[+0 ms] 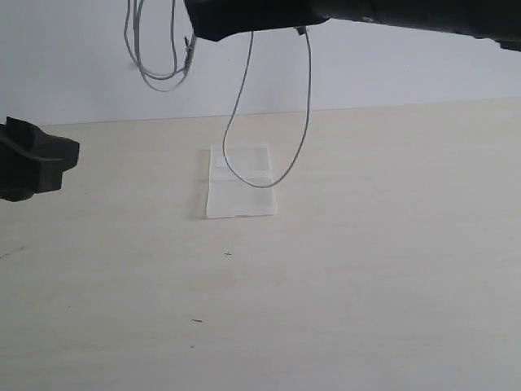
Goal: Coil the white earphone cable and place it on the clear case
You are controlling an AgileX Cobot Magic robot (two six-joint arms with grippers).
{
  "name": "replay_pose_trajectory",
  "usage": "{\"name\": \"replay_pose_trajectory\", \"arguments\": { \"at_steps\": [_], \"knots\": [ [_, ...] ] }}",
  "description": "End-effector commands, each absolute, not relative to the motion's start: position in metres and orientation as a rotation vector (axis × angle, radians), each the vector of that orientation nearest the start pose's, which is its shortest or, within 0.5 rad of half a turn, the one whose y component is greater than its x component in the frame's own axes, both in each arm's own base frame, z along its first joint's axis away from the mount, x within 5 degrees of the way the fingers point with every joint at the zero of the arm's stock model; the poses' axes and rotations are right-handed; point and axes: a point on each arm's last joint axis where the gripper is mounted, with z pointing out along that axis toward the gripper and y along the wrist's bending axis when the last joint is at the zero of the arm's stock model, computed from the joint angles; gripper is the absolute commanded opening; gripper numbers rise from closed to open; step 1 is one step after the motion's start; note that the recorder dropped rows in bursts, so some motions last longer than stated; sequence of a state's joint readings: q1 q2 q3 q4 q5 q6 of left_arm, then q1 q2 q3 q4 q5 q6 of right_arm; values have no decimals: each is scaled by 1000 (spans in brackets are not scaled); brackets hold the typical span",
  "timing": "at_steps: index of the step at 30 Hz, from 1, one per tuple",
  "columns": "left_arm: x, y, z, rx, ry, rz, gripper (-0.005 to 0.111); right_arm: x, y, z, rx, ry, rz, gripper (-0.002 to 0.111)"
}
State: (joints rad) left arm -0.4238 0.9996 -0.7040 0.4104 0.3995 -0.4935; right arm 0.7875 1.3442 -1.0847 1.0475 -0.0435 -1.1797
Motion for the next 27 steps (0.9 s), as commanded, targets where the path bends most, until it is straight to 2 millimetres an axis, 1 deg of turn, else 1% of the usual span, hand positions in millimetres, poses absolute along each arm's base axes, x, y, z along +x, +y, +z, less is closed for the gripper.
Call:
{"name": "replay_pose_trajectory", "arguments": {
  "at_steps": [1, 4, 6, 8, 11, 15, 17, 19, 22, 27],
  "knots": [
    [195, -65, 301, 204, 2140, -123, 56, 239, 234, 373, -754, 1573, 447, 0],
    [195, -64, 300, 202, 2144, -120, 55, 251, 243, 372, -783, 1590, 475, 0],
    [195, -64, 300, 201, 2148, -117, 55, 261, 245, 369, -751, 1642, 537, 0],
    [195, -64, 300, 201, 2150, -116, 55, 275, 242, 366, -712, 1704, 591, 0],
    [195, -64, 300, 202, 2145, -119, 55, 294, 238, 361, -696, 1783, 604, 0],
    [195, -65, 302, 205, 2129, -130, 55, 314, 235, 356, -709, 1892, 518, 0],
    [196, -66, 302, 207, 2122, -134, 55, 324, 237, 352, -717, 1957, 443, 0],
    [196, -66, 302, 208, 2118, -137, 55, 335, 241, 345, -723, 2022, 393, 0],
    [196, -66, 302, 208, 2118, -137, 55, 349, 248, 339, -773, 2068, 333, 0],
    [196, -66, 302, 208, 2118, -137, 55, 367, 262, 335, -797, 2114, 326, 0]
  ]
}}
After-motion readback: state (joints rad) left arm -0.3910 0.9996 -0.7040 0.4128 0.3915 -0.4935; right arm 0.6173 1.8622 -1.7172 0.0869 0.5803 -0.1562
